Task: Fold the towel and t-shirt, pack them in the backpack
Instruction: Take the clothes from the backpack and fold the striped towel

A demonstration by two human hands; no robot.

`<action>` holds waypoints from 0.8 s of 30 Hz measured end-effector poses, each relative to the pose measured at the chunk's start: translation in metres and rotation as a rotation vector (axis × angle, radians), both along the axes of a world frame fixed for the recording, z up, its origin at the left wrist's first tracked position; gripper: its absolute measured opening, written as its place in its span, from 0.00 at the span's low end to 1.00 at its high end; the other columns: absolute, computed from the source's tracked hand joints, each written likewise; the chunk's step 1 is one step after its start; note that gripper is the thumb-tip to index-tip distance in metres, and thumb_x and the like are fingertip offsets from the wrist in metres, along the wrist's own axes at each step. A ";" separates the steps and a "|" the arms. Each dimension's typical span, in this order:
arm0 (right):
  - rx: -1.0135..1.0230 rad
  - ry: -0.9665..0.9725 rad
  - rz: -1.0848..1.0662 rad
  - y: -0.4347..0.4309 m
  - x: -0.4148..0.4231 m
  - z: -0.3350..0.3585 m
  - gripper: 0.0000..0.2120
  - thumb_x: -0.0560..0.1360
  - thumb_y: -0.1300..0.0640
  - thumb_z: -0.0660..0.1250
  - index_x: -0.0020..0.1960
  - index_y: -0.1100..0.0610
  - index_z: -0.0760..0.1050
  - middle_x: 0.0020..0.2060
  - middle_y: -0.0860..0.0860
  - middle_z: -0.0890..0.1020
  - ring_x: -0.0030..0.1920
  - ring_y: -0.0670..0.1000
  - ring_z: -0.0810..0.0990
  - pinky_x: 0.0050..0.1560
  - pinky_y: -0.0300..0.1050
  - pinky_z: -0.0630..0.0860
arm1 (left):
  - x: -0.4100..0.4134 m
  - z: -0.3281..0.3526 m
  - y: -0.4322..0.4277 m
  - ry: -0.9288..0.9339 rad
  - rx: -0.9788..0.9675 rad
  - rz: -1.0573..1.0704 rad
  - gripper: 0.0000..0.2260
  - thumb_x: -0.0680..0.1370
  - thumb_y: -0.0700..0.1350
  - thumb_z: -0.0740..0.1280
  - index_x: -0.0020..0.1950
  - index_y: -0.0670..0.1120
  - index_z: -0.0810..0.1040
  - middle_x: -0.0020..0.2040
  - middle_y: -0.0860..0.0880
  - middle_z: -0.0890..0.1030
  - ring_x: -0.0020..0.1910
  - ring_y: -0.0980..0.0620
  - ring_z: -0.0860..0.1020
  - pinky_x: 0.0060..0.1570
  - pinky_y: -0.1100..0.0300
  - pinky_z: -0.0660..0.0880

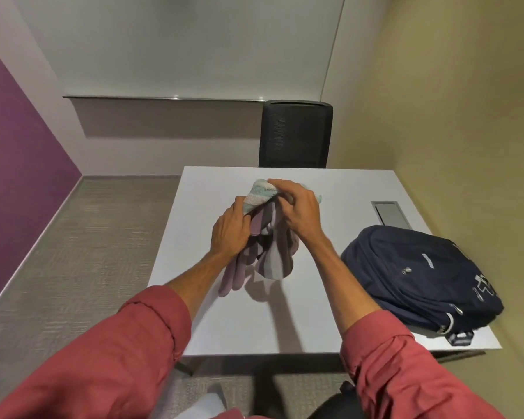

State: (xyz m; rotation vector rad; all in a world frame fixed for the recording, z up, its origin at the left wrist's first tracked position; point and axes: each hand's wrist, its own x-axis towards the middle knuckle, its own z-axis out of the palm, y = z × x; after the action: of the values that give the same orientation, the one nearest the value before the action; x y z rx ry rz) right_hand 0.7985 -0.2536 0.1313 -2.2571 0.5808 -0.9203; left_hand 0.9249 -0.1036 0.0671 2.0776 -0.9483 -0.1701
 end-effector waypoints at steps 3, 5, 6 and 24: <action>-0.014 0.025 0.001 -0.018 0.031 -0.005 0.15 0.84 0.58 0.70 0.68 0.49 0.85 0.63 0.45 0.87 0.61 0.37 0.78 0.63 0.27 0.69 | 0.034 -0.004 -0.018 -0.033 0.000 0.017 0.18 0.87 0.61 0.55 0.73 0.54 0.68 0.59 0.52 0.81 0.51 0.49 0.81 0.48 0.57 0.75; -0.011 0.037 -0.009 -0.031 0.054 -0.010 0.14 0.84 0.57 0.70 0.68 0.49 0.85 0.62 0.46 0.87 0.61 0.38 0.78 0.62 0.28 0.70 | 0.058 -0.004 -0.030 -0.081 0.014 0.007 0.17 0.88 0.57 0.56 0.73 0.51 0.68 0.57 0.51 0.81 0.48 0.50 0.80 0.45 0.58 0.74; -0.005 0.042 -0.016 -0.038 0.067 -0.012 0.14 0.84 0.57 0.70 0.68 0.49 0.85 0.62 0.46 0.87 0.61 0.38 0.79 0.61 0.28 0.70 | 0.070 -0.004 -0.036 -0.099 0.022 0.001 0.17 0.88 0.56 0.57 0.73 0.50 0.67 0.57 0.50 0.81 0.47 0.51 0.79 0.45 0.58 0.74; 0.055 -0.009 -0.057 -0.134 0.282 -0.003 0.14 0.83 0.60 0.70 0.67 0.51 0.85 0.61 0.46 0.87 0.61 0.41 0.81 0.65 0.43 0.80 | 0.283 0.005 -0.153 -0.005 -0.056 0.007 0.15 0.88 0.51 0.61 0.72 0.47 0.67 0.59 0.49 0.82 0.49 0.48 0.82 0.47 0.56 0.79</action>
State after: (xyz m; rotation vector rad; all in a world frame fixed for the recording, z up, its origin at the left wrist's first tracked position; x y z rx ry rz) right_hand 1.0803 -0.3875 0.1283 -2.1968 0.6618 -0.9310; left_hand 1.2077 -0.2570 0.0722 2.0308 -0.9387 -0.1328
